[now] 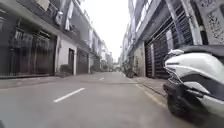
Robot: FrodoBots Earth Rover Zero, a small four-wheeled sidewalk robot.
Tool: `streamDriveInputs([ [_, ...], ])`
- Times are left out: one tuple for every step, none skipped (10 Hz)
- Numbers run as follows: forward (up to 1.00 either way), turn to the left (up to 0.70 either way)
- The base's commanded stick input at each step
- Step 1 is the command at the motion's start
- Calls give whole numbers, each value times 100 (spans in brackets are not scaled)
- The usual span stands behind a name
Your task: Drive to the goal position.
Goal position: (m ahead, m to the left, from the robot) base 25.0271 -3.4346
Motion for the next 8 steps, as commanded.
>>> streamDriveInputs([
  [48, 1],
  [48, 1],
  [48, 1],
  [48, 1],
  [48, 1],
  [48, 1],
  [48, 1],
  [48, 1],
])
